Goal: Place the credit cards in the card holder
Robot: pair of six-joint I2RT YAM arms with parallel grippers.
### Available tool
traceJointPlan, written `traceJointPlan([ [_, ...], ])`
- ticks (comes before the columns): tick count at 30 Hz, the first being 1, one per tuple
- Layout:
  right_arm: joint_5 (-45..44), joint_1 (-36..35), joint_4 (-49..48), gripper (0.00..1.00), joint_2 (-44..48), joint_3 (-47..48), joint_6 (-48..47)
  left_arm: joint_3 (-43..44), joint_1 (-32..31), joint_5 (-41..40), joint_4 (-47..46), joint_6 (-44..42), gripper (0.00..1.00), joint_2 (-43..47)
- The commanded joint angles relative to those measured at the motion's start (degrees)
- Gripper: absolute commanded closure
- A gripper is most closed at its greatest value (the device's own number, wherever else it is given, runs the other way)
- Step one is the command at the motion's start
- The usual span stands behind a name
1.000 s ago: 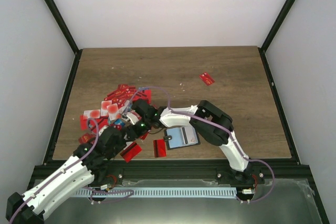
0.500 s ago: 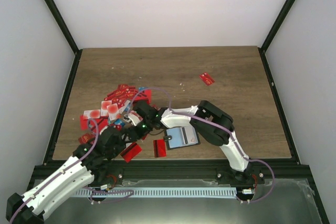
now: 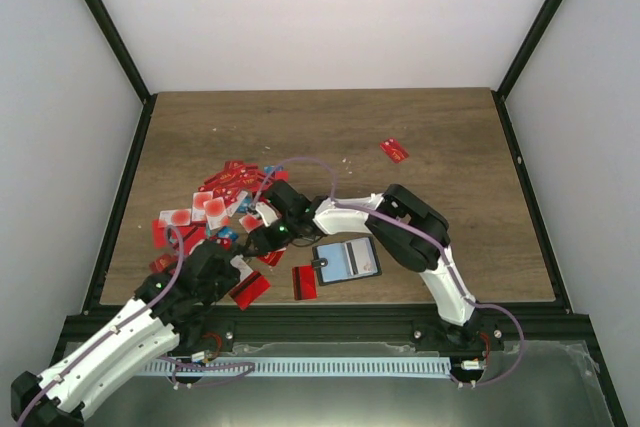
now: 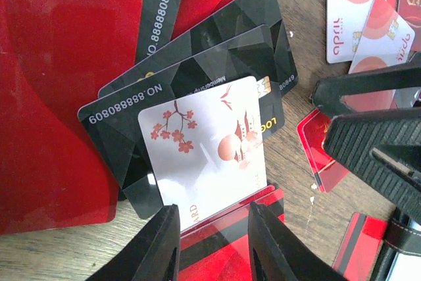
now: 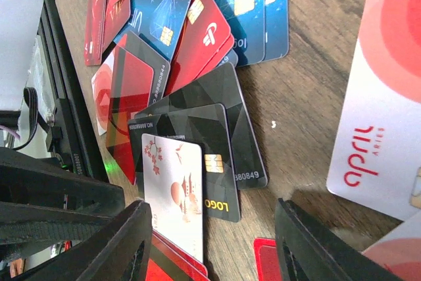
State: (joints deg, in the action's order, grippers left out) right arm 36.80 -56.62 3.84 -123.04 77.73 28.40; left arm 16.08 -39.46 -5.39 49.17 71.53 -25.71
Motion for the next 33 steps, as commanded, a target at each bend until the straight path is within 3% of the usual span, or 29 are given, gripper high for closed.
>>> traceJointPlan([
  [1, -0.5, -1.2, 1.1, 0.47, -0.5, 0.2, 0.9, -1.6, -0.1, 0.9, -2.0, -0.5, 0.72, 0.1],
  [8, -2.3, -4.0, 4.7, 0.48, -2.1, 2.6, 1.3, -2.8, -0.1, 0.0, -3.2, -0.9, 0.81, -1.6],
  [24, -4.5, -5.3, 9.8, 0.51, -3.7, 4.0, 3.4, -5.7, -0.1, 0.0, -5.1, -0.8, 0.85, -0.5],
  [28, -4.6, -5.2, 10.1, 0.51, -3.6, 4.0, 2.5, -2.0, -0.1, -0.2, -0.6, -1.5, 0.83, 0.7],
  [33, -4.1, -5.0, 9.7, 0.51, -4.3, 4.7, 1.9, 3.5, 0.0, -0.7, 5.4, -2.6, 0.72, 0.2],
])
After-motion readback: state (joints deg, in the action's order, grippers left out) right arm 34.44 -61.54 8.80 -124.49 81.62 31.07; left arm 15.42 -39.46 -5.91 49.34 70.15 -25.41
